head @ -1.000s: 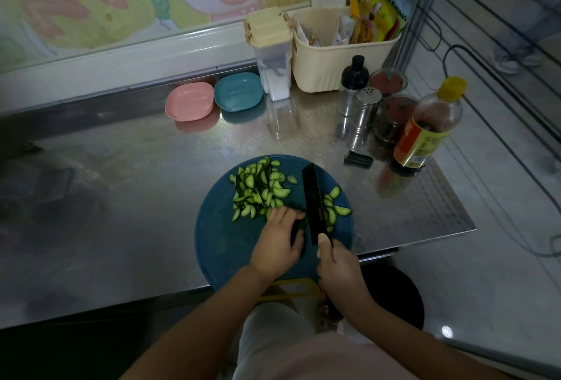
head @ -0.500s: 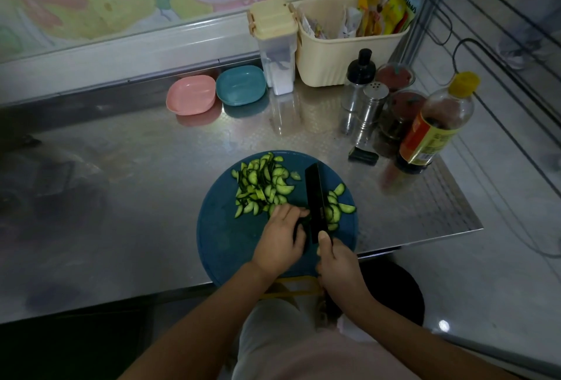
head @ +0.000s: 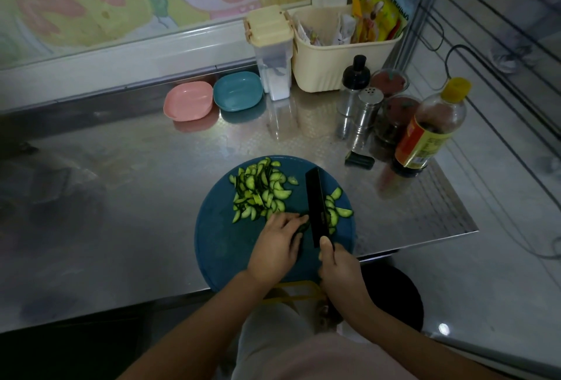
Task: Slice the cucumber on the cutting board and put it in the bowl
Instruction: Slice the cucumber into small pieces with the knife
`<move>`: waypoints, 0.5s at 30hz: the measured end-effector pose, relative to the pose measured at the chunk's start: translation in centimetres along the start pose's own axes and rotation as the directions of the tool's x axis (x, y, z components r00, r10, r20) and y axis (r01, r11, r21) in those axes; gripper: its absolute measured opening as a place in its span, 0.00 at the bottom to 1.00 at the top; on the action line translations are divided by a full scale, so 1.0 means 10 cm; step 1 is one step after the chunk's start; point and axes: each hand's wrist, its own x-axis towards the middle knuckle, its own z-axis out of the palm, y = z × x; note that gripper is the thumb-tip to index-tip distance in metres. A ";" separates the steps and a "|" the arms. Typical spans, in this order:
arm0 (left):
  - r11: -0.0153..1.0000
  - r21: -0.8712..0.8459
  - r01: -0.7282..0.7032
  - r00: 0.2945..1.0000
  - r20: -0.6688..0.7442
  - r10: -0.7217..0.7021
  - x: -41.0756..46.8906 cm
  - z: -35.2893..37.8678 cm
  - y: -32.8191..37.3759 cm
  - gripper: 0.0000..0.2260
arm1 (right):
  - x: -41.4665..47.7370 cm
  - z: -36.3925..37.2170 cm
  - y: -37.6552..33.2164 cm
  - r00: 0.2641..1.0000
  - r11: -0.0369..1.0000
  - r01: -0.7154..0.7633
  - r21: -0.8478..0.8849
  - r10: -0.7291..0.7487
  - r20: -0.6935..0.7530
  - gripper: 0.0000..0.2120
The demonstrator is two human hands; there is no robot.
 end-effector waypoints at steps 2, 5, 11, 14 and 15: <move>1.000 -0.002 -0.020 1.000 -0.013 0.020 0.04 0.00 0.00 0.14 | 0.00 0.01 0.00 1.000 1.000 -0.012 0.025 0.011 0.007 0.20; 1.000 -0.003 -0.008 1.000 -0.018 0.007 0.12 0.02 0.00 0.14 | 0.01 -0.01 0.00 0.999 0.997 -0.032 0.075 0.033 -0.003 0.20; 0.999 -0.024 0.046 0.999 -0.007 -0.046 0.13 0.07 -0.02 0.13 | 0.00 -0.04 -0.01 0.999 0.989 -0.052 0.140 0.050 0.013 0.19; 0.999 -0.023 0.044 0.999 0.000 -0.044 0.13 0.08 -0.01 0.13 | 0.00 -0.06 -0.01 0.999 0.991 -0.030 0.131 0.028 0.018 0.19; 0.999 -0.023 0.045 0.999 -0.001 -0.045 0.14 0.08 -0.01 0.12 | -0.01 -0.06 -0.02 1.000 0.991 -0.025 0.133 0.022 0.019 0.19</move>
